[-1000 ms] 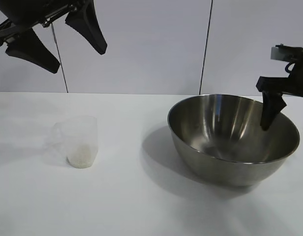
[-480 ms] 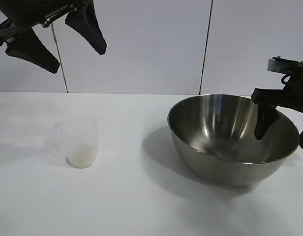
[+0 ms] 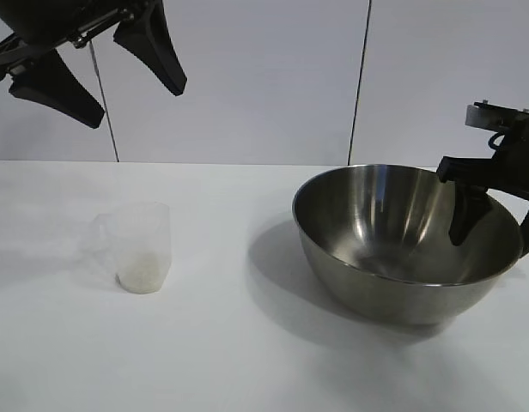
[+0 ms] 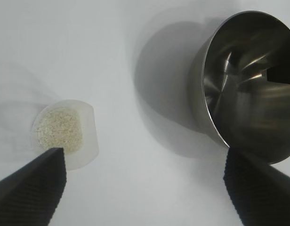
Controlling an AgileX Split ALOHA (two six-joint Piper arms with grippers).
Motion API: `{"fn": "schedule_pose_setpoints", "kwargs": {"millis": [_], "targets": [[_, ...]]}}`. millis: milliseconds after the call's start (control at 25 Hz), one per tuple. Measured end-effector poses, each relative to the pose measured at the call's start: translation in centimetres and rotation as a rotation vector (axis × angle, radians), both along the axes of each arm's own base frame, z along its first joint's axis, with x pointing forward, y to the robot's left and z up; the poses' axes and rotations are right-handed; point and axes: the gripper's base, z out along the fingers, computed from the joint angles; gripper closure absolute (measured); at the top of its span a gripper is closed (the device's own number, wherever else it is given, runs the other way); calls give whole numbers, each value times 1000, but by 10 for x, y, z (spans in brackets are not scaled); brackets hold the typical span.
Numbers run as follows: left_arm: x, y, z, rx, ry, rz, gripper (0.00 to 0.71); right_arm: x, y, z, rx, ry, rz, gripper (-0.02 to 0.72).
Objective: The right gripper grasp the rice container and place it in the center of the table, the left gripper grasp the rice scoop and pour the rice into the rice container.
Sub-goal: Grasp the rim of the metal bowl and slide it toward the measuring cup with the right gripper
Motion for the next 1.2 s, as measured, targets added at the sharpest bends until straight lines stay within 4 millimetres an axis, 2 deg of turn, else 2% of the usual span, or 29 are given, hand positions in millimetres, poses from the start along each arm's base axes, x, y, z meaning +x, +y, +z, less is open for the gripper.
{"fn": "schedule_pose_setpoints", "kwargs": {"millis": [400, 600, 800, 1080, 1200], "targets": [[0, 0, 0, 0, 0, -1, 53, 0, 0, 0, 4, 1, -22, 373], [0, 0, 0, 0, 0, -1, 53, 0, 0, 0, 4, -3, -27, 391], [0, 0, 0, 0, 0, -1, 53, 2, 0, 0, 5, -17, -39, 484], [0, 0, 0, 0, 0, -1, 53, 2, 1, -1, 10, -16, -45, 496], [0, 0, 0, 1, 1, -2, 53, 3, 8, -13, 15, 16, -35, 496]]}}
